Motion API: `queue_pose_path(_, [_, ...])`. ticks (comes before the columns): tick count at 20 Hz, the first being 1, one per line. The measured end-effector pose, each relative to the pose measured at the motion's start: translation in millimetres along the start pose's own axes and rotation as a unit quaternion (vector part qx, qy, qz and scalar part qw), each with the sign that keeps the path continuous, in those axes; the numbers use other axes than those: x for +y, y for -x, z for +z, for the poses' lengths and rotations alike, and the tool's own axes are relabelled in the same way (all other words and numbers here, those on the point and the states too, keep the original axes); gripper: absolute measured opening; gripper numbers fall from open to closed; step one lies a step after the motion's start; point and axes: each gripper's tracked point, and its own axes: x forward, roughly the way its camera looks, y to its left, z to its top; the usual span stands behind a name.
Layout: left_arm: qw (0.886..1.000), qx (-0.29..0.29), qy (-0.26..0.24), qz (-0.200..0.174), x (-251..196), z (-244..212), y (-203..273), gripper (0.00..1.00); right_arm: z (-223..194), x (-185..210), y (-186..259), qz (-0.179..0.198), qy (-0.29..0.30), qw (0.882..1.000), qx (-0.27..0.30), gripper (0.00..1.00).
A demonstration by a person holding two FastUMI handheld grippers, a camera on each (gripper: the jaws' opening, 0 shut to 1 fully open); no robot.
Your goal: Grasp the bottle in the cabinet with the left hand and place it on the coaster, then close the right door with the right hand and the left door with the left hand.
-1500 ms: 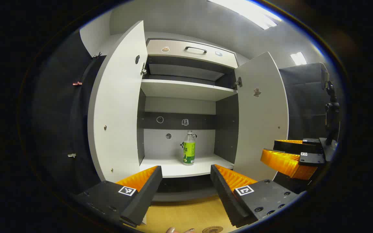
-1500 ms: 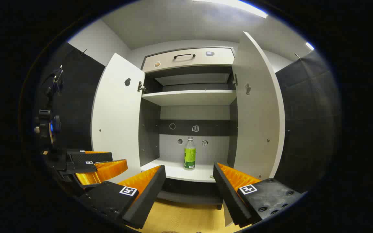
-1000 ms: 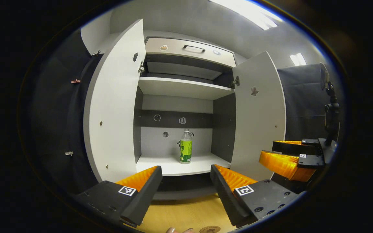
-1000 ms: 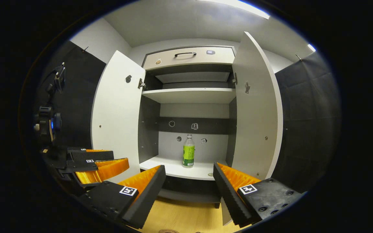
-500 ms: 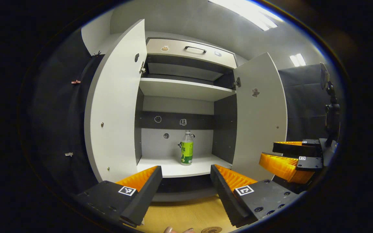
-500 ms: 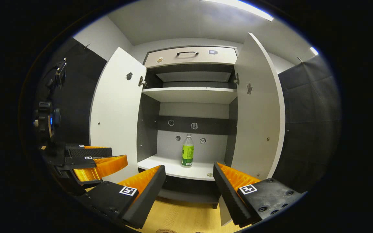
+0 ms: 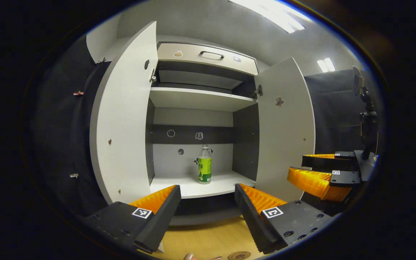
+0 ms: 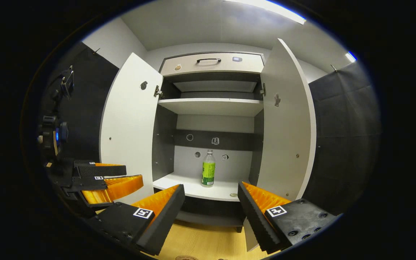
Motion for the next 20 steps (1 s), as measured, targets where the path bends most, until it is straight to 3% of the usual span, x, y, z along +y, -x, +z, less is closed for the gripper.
queue_pose_path(12, [1.000,0.005,-0.012,-0.026,6,-2,-9,0.95,-1,-8,7,-0.045,0.006,0.999,-0.002,0.98])
queue_pose_path(17, [0.999,0.009,-0.012,-0.033,3,-6,-35,0.95,0,-26,-1,-0.060,0.001,0.998,-0.008,0.98])
queue_pose_path(20, [1.000,0.013,-0.010,-0.026,2,-8,-62,0.95,0,-33,-18,-0.052,-0.007,0.999,-0.014,0.98])
